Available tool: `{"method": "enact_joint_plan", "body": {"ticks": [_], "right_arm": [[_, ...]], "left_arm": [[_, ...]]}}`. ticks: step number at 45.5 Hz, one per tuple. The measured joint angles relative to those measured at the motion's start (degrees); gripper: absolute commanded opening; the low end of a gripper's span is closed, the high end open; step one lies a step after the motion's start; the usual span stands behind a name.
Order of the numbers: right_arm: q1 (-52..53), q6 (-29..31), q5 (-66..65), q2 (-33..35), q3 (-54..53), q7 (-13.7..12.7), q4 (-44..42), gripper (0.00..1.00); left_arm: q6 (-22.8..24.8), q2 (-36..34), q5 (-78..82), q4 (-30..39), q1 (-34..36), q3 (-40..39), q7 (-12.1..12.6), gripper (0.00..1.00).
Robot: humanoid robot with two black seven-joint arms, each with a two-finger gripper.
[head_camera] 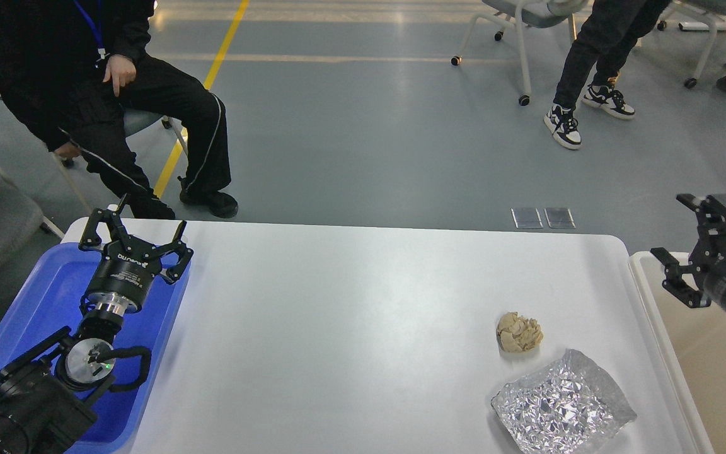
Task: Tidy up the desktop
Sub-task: 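Lower the right gripper and move it toward the silver foil wrapper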
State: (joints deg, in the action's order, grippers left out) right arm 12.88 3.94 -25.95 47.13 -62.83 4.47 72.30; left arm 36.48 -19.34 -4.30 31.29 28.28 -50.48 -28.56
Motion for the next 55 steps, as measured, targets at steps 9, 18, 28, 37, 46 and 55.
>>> {"method": "enact_joint_plan", "body": {"ticks": [9,18,28,37,46,55], "right_arm": [[-1.1,2.4,-1.1,8.3,5.5,-0.7,5.4,1.00],[-2.0,3.4,-13.2,14.2,8.7,-0.4,9.5,1.00],[-3.3,3.6,-30.1,17.8,11.8,4.4,12.2,1.00],[-5.0,2.2,-42.5,19.0,15.9,8.1,13.0,1.00],[-6.6,-1.9,-52.8,19.4,20.2,9.5,12.8,1.00],[-6.9,-10.4,-61.5,19.1,25.7,10.1,11.2,1.00]], "left_arm": [[0.1,0.0,0.0,0.0,0.0,0.0,0.0,1.00],[0.1,0.0,0.0,0.0,0.0,0.0,0.0,1.00],[0.1,0.0,0.0,0.0,0.0,0.0,0.0,1.00],[0.1,0.0,0.0,0.0,0.0,0.0,0.0,1.00],[0.1,0.0,0.0,0.0,0.0,0.0,0.0,1.00],[0.1,0.0,0.0,0.0,0.0,0.0,0.0,1.00]]}}
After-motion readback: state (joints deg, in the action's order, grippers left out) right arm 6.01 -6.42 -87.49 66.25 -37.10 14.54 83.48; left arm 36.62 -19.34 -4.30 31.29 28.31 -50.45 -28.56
